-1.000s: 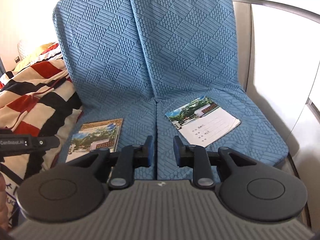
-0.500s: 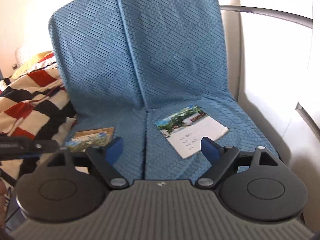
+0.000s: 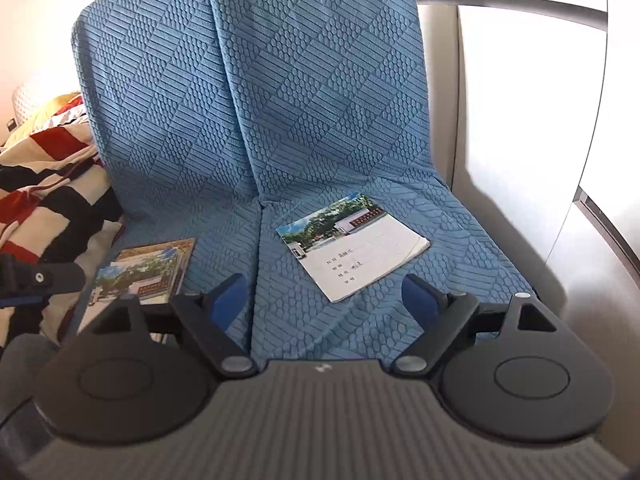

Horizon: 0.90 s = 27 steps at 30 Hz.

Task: Organize objects
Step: 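Withdraw both open grippers up and back from the tan stack, then move both open grippers toward the white photo card on the other seat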

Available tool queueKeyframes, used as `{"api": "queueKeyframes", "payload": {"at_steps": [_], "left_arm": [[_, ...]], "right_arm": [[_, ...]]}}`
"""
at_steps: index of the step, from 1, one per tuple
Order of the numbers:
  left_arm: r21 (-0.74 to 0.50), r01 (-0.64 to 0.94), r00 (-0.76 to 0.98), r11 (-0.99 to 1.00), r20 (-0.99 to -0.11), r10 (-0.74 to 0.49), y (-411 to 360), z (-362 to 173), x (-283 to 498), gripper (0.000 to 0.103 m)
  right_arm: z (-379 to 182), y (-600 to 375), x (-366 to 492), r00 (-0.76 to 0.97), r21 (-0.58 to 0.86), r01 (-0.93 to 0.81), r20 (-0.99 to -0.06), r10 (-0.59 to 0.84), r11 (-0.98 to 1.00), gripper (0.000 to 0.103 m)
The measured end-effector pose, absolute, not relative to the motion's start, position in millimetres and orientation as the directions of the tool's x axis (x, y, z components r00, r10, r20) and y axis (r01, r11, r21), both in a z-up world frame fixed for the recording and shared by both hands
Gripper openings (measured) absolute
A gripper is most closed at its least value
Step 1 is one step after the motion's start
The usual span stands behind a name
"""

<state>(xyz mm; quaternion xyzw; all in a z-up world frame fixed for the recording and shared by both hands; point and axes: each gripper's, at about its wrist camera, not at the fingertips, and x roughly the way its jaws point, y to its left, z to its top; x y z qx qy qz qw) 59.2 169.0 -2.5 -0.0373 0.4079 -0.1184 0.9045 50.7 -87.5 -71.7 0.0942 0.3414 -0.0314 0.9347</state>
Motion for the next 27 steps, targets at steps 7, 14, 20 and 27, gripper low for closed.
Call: {"api": "queueKeyframes", "payload": {"at_steps": [7, 14, 20, 27], "left_arm": [[-0.197, 0.195, 0.608, 0.961, -0.744, -0.276, 146, -18, 73, 0.102], [-0.218, 0.232, 0.566, 0.948, -0.763, -0.314, 118, -35, 90, 0.1], [-0.242, 0.231, 0.544, 0.942, -0.771, -0.332, 103, -51, 108, 0.081], [-0.246, 0.268, 0.495, 0.932, -0.794, -0.352, 82, -72, 128, 0.061]], "right_arm": [[-102, -106, 53, 0.766, 0.182, 0.188, -0.643, -0.028, 0.965, 0.086], [-127, -123, 72, 0.764, 0.19, 0.241, -0.642, -0.065, 0.952, 0.075], [-149, -139, 87, 0.757, 0.255, 0.318, -0.648, -0.083, 0.913, 0.06], [-167, -135, 120, 0.773, 0.237, 0.308, -0.627, -0.097, 0.921, 0.025]]}}
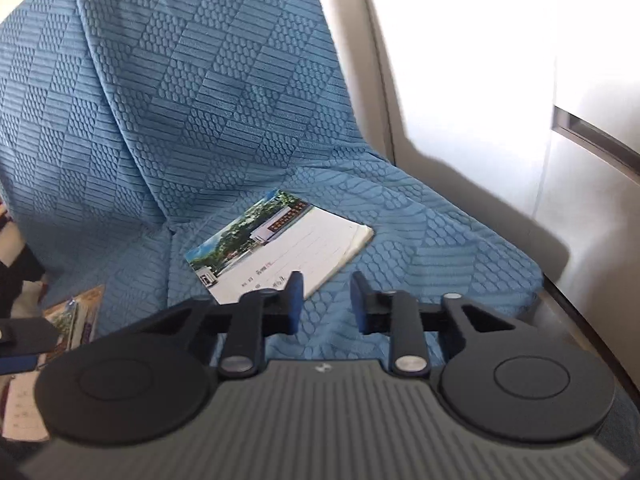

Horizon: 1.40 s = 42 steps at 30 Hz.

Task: Organize objects
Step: 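Move both open grippers toward the white photo card on the other seat, then close both grippers on the edge of the white photo card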

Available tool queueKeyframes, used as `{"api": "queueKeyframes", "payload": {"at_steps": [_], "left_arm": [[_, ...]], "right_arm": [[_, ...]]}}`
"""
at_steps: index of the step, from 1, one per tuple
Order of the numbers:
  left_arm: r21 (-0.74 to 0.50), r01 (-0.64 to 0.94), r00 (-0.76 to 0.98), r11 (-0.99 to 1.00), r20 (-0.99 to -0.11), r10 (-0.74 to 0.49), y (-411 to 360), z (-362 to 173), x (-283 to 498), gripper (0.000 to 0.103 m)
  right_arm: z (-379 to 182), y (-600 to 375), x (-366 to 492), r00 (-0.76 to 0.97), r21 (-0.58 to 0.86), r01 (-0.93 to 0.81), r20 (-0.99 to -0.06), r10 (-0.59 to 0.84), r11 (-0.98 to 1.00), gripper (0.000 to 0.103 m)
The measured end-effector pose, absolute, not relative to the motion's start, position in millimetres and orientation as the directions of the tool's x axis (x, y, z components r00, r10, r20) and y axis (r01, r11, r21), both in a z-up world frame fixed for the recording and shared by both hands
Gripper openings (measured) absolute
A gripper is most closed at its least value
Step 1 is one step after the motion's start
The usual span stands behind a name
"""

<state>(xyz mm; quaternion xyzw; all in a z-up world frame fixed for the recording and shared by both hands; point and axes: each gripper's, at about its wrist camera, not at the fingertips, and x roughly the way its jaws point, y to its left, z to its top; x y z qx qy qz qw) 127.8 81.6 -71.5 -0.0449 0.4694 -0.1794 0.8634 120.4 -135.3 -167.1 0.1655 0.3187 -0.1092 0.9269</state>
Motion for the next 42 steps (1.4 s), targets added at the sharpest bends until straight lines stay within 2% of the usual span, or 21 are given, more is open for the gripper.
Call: {"api": "queueKeyframes", "payload": {"at_steps": [4, 5, 6, 13, 16, 21, 34, 42], "left_arm": [[-0.28, 0.253, 0.447, 0.926, -0.815, -0.369, 70, -91, 143, 0.052], [-0.293, 0.241, 0.437, 0.925, -0.819, -0.373, 68, -97, 147, 0.052], [-0.309, 0.23, 0.426, 0.923, -0.82, -0.381, 66, -103, 151, 0.051], [-0.393, 0.192, 0.341, 0.899, -0.832, -0.437, 53, -141, 181, 0.039], [-0.423, 0.183, 0.319, 0.888, -0.829, -0.46, 48, -154, 193, 0.031], [-0.474, 0.166, 0.264, 0.865, -0.824, -0.502, 42, -175, 214, 0.026], [-0.568, 0.116, 0.179, 0.815, -0.795, -0.579, 37, -212, 238, 0.025], [-0.641, 0.065, 0.136, 0.764, -0.753, -0.644, 37, -222, 252, 0.025]], "right_arm": [[-181, -139, 142, 0.76, 0.292, 0.295, -0.649, -0.039, 0.91, 0.022], [-186, -142, 147, 0.751, 0.317, 0.3, -0.66, -0.018, 0.899, 0.016], [-191, -144, 152, 0.741, 0.332, 0.313, -0.672, -0.01, 0.89, 0.014], [-205, -156, 169, 0.73, 0.383, 0.369, -0.684, -0.009, 0.846, 0.014], [-213, -156, 177, 0.718, 0.356, 0.373, -0.696, -0.024, 0.857, 0.014], [-224, -160, 190, 0.694, 0.333, 0.37, -0.72, -0.019, 0.867, 0.009], [-242, -165, 205, 0.655, 0.337, 0.369, -0.755, 0.014, 0.866, 0.008], [-246, -175, 203, 0.668, 0.429, 0.402, -0.742, 0.062, 0.809, 0.004]]}}
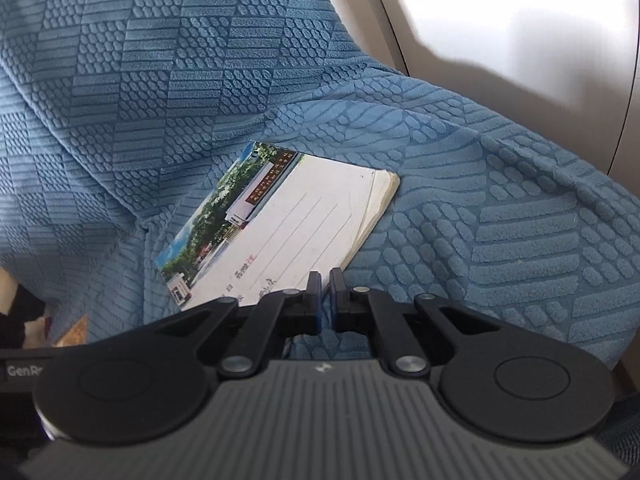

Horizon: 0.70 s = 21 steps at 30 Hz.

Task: Organize objects
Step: 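Close both grippers on the edge of the white photo card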

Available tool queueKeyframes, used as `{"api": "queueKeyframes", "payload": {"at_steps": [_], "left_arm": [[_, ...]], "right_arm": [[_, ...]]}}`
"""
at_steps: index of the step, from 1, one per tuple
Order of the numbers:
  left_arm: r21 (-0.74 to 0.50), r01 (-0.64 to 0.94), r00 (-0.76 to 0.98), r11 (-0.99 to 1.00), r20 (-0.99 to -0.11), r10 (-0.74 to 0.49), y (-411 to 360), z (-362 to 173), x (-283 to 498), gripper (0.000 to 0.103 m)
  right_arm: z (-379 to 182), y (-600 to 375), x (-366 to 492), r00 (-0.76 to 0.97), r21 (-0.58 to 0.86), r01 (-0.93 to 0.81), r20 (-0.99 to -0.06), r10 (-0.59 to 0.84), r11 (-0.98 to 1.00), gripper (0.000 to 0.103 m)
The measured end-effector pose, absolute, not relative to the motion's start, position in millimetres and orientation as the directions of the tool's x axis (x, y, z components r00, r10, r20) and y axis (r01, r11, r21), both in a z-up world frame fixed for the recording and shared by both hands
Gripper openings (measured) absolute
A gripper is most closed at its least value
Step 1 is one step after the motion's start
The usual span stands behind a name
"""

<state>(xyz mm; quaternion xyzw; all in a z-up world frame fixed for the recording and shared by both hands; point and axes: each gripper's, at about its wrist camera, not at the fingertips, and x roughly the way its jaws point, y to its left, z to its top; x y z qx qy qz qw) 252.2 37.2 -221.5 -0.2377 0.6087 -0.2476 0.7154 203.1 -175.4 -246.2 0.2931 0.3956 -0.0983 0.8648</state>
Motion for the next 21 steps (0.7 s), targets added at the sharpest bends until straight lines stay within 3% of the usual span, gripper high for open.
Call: {"api": "queueKeyframes", "payload": {"at_steps": [10, 12, 21], "left_arm": [[-0.762, 0.016, 0.151, 0.648, -0.638, -0.755, 39, -215, 265, 0.025], [-0.757, 0.005, 0.156, 0.653, -0.645, -0.748, 38, -217, 265, 0.025], [-0.716, -0.119, 0.162, 0.688, -0.698, -0.698, 32, -244, 262, 0.007]], "right_arm": [[-244, -186, 203, 0.678, 0.508, 0.427, -0.727, 0.107, 0.748, 0.004], [-245, -190, 202, 0.682, 0.53, 0.434, -0.722, 0.119, 0.729, 0.004], [-255, -204, 198, 0.696, 0.633, 0.464, -0.693, 0.187, 0.619, 0.004]]}}
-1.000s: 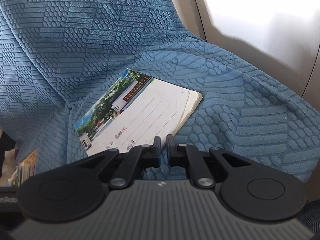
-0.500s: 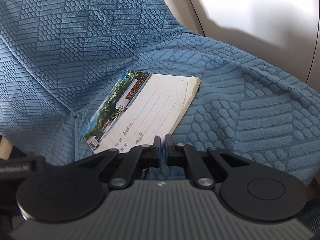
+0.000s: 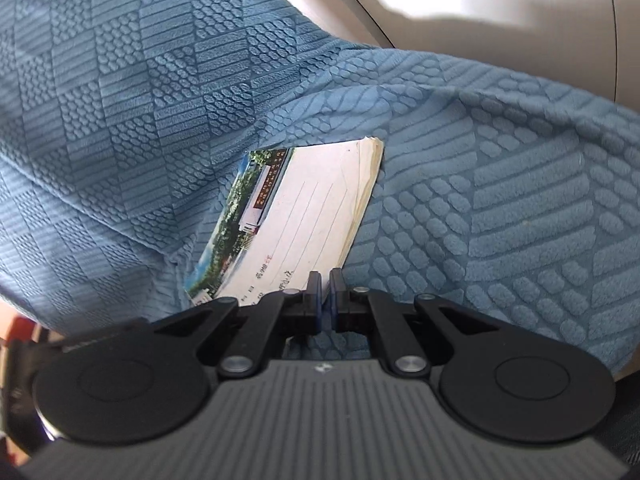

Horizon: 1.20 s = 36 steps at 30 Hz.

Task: Organize objects
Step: 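Close both grippers on the edge of the white photo card, then lift the photo card up off the seat with both grippers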

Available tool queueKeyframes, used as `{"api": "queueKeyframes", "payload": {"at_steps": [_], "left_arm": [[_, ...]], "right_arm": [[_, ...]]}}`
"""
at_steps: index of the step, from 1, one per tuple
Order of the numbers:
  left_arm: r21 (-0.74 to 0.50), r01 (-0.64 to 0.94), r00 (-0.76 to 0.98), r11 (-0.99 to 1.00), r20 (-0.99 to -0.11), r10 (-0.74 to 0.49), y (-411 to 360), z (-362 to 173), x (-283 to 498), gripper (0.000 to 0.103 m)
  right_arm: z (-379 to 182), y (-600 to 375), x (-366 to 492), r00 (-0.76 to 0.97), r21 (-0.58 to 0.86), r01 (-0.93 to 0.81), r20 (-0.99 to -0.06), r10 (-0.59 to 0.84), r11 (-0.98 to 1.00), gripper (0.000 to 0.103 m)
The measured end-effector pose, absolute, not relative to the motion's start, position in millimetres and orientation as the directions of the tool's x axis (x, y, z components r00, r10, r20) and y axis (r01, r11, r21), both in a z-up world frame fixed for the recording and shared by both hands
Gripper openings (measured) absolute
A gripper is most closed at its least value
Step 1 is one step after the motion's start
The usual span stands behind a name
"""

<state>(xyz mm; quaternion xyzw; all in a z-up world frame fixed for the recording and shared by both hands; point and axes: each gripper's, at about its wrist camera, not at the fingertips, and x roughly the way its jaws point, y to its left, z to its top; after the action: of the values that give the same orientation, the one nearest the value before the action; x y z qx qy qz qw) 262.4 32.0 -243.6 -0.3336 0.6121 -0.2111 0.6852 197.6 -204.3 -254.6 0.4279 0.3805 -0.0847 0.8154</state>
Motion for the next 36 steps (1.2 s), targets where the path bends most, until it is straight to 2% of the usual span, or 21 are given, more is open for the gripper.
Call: {"api": "queueKeyframes", "payload": {"at_steps": [4, 13, 15, 17, 18, 23, 36], "left_arm": [[-0.712, -0.147, 0.187, 0.687, -0.702, -0.687, 33, -239, 263, 0.005], [-0.735, -0.142, 0.254, 0.664, -0.675, -0.693, 33, -212, 264, 0.002], [-0.74, -0.143, 0.261, 0.658, -0.669, -0.696, 33, -208, 263, 0.001], [-0.748, -0.146, 0.265, 0.647, -0.66, -0.703, 34, -205, 262, 0.001], [-0.746, -0.148, 0.269, 0.649, -0.662, -0.7, 34, -204, 262, 0.001], [-0.753, -0.159, 0.268, 0.638, -0.655, -0.706, 36, -201, 259, 0.001], [-0.757, -0.19, 0.312, 0.625, -0.65, -0.693, 59, -187, 264, 0.001]], "right_arm": [[-255, -207, 198, 0.705, 0.672, 0.462, -0.674, 0.22, 0.579, 0.01], [-257, -221, 188, 0.799, 0.865, 0.376, -0.484, 0.357, 0.333, 0.015], [-260, -223, 186, 0.805, 0.882, 0.378, -0.464, 0.369, 0.283, 0.029], [-262, -224, 185, 0.809, 0.887, 0.389, -0.458, 0.368, 0.248, 0.061], [-263, -225, 186, 0.808, 0.889, 0.394, -0.456, 0.373, 0.233, 0.066], [-269, -222, 191, 0.806, 0.913, 0.374, -0.407, 0.43, 0.164, 0.067], [-270, -230, 205, 0.846, 0.921, 0.367, -0.389, 0.365, 0.131, 0.067]]}}
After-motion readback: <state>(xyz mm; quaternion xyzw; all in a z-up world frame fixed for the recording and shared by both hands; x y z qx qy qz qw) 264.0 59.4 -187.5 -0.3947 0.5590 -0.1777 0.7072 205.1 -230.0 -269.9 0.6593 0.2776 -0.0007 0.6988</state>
